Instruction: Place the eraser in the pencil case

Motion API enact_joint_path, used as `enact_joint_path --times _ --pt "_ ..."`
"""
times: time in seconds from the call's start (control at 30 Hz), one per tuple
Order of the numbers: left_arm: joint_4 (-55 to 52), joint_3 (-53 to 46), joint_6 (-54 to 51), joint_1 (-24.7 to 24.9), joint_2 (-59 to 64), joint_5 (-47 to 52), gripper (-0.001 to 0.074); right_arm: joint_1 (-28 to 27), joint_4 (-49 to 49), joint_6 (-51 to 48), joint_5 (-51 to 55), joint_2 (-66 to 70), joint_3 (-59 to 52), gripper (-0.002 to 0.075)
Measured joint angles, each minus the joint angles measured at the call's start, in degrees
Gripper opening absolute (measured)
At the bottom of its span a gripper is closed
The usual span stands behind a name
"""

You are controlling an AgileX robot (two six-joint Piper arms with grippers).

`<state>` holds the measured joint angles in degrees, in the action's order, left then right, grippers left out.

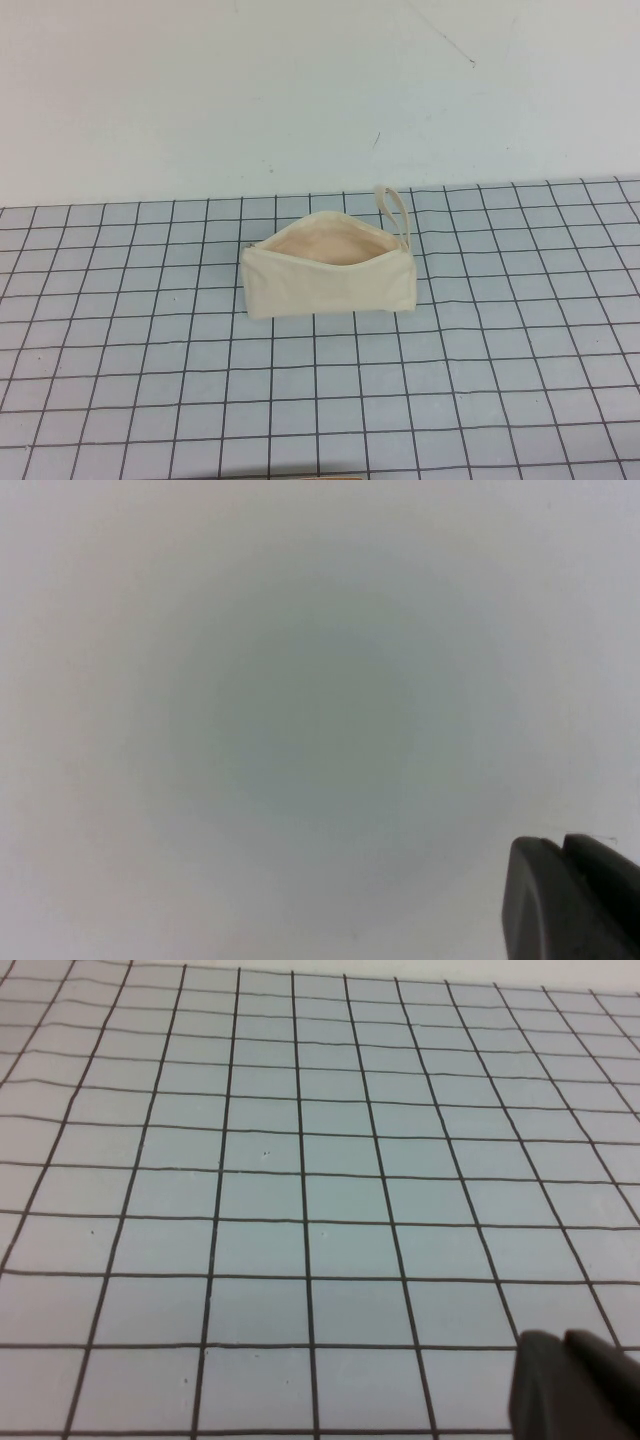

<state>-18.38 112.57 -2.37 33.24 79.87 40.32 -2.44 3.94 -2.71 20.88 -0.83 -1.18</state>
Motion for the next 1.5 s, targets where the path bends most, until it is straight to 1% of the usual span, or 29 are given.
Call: enact_joint_path --times 0.13,0.27,0.4,0.47,0.5,0.57,0.7,0.87,1.07,1.23,1.37,1.43,1.5 --pt "0.49 -8.6 -0.35 0.0 -8.44 -0.81 -0.0001 0.0 0.0 0.34 0.0 0.0 0.0 -0.0001" --pt "0.98 -22.27 -0.39 0.0 -16.4 -4.52 -0.0001 0.0 0.0 0.48 0.0 0.0 0.0 -0.0001" --pt "3.9 -35.58 -0.06 0.0 -24.25 -9.57 -0.0001 0.0 0.0 0.52 0.0 0.0 0.0 -0.0001" --pt "5.34 -40.81 0.87 0.0 -27.49 -10.9 -0.0001 0.0 0.0 0.52 0.0 0.0 0.0 -0.0001" --pt "6.17 -45.7 1.21 0.0 -30.35 -11.19 -0.0001 0.0 0.0 0.52 0.0 0.0 0.0 -0.0001" --pt "6.69 -49.84 1.34 0.0 -33.04 -11.19 -0.0001 0.0 0.0 0.52 0.0 0.0 0.0 -0.0001" --pt "6.91 -55.65 1.34 0.0 -36.29 -10.48 -0.0001 0.0 0.0 0.52 0.0 0.0 0.0 -0.0001" --pt "6.91 -61.58 1.55 0.0 -37.15 -7.88 -0.0001 0.0 0.0 0.52 0.0 0.0 0.0 -0.0001" --pt "7.06 -68.3 1.68 0.0 -37.15 -7.64 -0.0001 0.0 0.0 0.52 0.0 0.0 0.0 -0.0001" --pt "8.43 -74.95 1.68 -0.87 -41.11 -7.64 -0.0001 0.0 0.0 0.52 0.0 0.0 0.0 -0.0001" --pt "9.1 -80.14 1.68 -3.4 -47.21 -7.64 -0.0001 0.0 0.0 0.52 0.0 0.0 0.0 -0.0001" --pt "9.33 -82.49 1.68 -5.51 -50.39 -7.64 -0.0001 0.0 0.0 0.52 0.0 0.0 0.0 -0.0001" --pt "9.35 -84.91 1.68 -8.73 -54.14 -7.64 -0.0001 0.0 0.0 0.52 0.0 0.0 0.0 -0.0001"
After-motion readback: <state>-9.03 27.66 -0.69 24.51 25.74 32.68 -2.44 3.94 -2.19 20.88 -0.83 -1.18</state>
